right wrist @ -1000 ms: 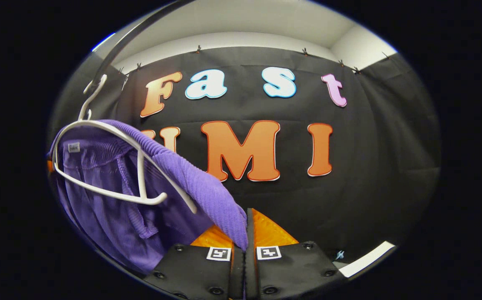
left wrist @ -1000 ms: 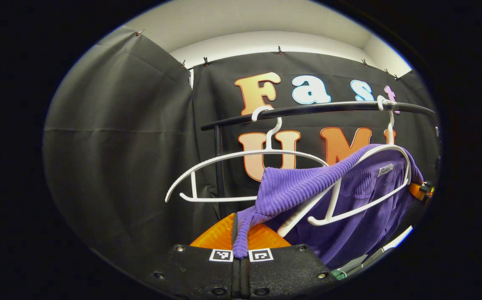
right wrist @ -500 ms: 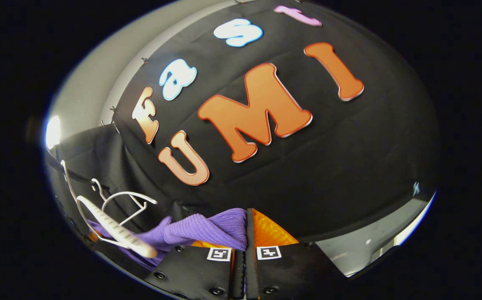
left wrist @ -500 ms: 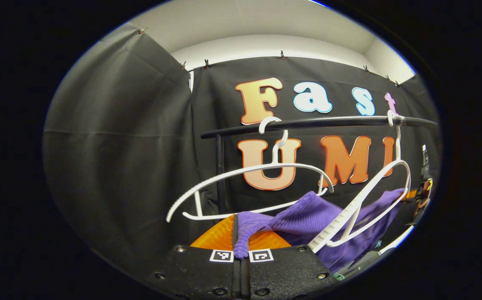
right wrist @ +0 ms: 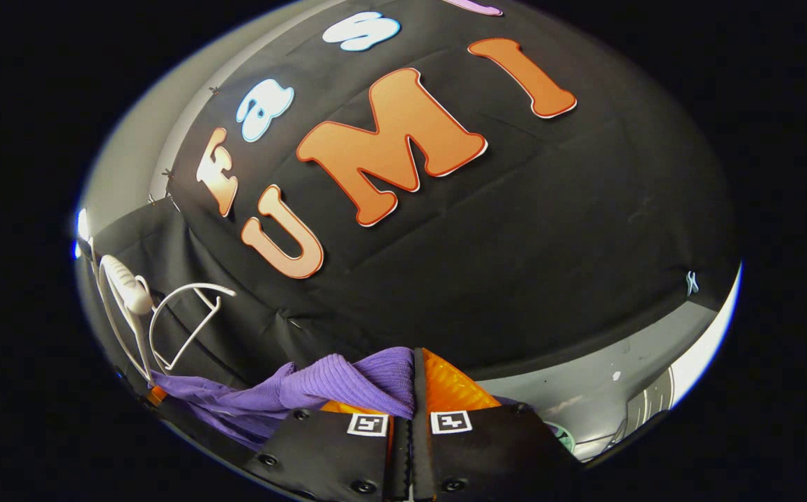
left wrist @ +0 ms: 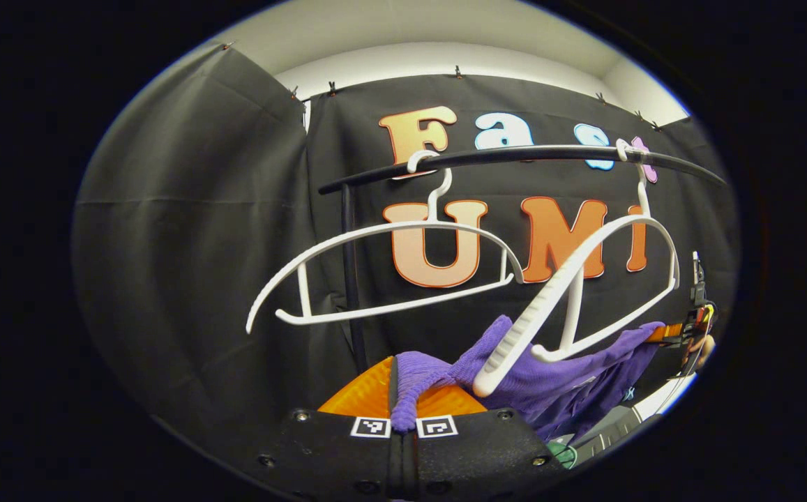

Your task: Grasp the clothes on the hanger with both hands and then place them into the laundry hamper below.

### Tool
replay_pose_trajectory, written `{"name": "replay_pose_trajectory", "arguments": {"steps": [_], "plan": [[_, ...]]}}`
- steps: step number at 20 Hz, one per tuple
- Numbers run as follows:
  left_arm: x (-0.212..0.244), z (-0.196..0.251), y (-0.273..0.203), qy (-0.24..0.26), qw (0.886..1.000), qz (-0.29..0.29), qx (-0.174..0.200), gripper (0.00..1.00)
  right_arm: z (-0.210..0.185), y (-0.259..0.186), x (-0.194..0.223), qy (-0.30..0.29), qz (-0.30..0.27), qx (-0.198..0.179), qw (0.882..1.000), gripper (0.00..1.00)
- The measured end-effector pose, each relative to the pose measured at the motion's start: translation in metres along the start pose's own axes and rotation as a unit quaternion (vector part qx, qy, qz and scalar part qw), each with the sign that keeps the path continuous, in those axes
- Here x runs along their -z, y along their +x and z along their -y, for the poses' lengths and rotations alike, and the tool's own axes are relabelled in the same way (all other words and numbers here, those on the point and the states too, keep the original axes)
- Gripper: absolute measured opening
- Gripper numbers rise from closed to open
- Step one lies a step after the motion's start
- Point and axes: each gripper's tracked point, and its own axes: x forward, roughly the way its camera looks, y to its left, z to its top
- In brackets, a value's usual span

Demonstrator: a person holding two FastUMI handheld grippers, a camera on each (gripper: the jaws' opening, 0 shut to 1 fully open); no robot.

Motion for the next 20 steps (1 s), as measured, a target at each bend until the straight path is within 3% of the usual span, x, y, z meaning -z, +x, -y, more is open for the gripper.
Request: {"name": "replay_pose_trajectory", "arguments": {"steps": [11,20], "plan": [[0.073,-0.012,-0.041,-0.039,0.997,-0.069,-0.026,0.0,0.021,-0.025,0.078,0.01,-0.051,0.023,0.998,0.09],[0.123,0.019,-0.072,-0.057,0.989,-0.134,-0.001,0.0,0.036,-0.065,0.145,-0.029,-0.091,0.062,0.993,0.09]]}}
